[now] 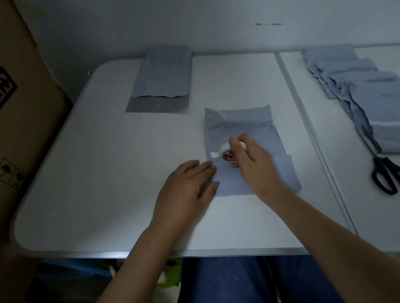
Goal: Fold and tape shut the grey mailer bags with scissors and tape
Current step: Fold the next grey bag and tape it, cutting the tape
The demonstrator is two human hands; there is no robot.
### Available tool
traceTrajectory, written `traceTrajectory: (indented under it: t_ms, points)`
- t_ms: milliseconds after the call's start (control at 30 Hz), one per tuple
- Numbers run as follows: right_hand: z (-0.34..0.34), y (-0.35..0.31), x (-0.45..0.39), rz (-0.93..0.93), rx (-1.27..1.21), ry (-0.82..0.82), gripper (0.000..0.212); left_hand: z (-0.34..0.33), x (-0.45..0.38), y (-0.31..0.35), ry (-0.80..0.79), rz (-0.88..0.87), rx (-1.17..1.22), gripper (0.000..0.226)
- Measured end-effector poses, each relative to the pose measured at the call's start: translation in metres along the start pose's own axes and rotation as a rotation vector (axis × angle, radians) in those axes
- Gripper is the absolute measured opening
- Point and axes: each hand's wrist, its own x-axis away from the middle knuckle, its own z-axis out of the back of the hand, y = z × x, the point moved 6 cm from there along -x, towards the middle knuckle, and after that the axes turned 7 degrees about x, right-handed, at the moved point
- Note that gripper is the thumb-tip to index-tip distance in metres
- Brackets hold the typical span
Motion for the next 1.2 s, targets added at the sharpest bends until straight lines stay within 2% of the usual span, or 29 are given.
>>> traceTrajectory:
  t_ms: [433,533,700,1100,1200]
  points:
    - [-0.001,0.001,-0.003,-0.035,-0.014,-0.02,0.03,0.009,-0.008,-0.008,-0.07,0.01,0.022,0.037]
    - [-0.001,0.002,-0.004,-0.034,-0.012,-0.014,0.031,0.012,-0.012,-0.006,-0.007,-0.034,0.031,0.029]
    - [-0.001,0.003,-0.005,-0.042,-0.062,-0.009,0.035,0.012,-0.023,0.0,0.071,-0.003,0.086,0.018]
    - [0.005,0.007,-0.012,-0.142,-0.321,0.006,0.026,0.006,-0.025,-0.012,0.119,0.023,0.052,0.026]
    - [0.008,0.004,-0.015,-0.104,-0.291,-0.017,0.023,0.007,-0.025,-0.012,0.124,0.02,0.053,0.026]
